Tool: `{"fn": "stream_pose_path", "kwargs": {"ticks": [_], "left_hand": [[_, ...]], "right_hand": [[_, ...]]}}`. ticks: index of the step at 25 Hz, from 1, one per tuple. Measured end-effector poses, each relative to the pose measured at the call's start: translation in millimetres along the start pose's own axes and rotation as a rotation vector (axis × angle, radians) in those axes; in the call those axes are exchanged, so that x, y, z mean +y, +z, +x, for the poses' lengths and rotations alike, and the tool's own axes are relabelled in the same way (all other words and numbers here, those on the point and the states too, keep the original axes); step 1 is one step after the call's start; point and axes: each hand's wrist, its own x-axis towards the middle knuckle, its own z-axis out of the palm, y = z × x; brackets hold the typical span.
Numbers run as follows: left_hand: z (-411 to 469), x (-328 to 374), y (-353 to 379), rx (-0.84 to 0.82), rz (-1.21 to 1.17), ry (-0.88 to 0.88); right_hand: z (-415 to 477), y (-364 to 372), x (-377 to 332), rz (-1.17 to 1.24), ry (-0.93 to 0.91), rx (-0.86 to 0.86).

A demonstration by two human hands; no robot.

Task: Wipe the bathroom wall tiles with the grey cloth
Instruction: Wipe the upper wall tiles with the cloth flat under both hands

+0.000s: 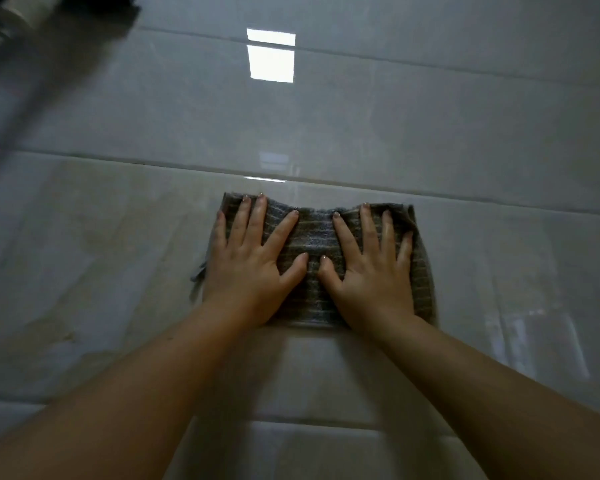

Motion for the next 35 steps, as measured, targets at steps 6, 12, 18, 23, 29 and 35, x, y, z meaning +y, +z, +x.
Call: {"fn": "stream_pose_path", "kwargs": {"ticks": [6, 12, 18, 23, 29, 35], "left_hand": [[-31, -22, 4, 0.048, -0.034, -0.106], [-71, 4, 9, 0.012, -0.062, 0.001], [-38, -38, 1, 0.011, -0.040, -0.034], [-16, -66, -3, 0.042, -0.012, -0.031], [42, -43, -7, 0.027, -0.016, 0.185], [58, -128, -17, 0.018, -0.020, 0.151]], "right_hand": [[-20, 10, -31, 0.025, -0.067, 0.038], [-61, 12, 3, -0.013, -0.151, 0.009], [-16, 10, -38, 0.025, -0.084, 0.030], [4, 15, -54, 0.020, -0.191, 0.072], [34, 4, -30, -0.008, 0.060, 0.051], [59, 9, -116, 0.019, 0.094, 0.066]]}}
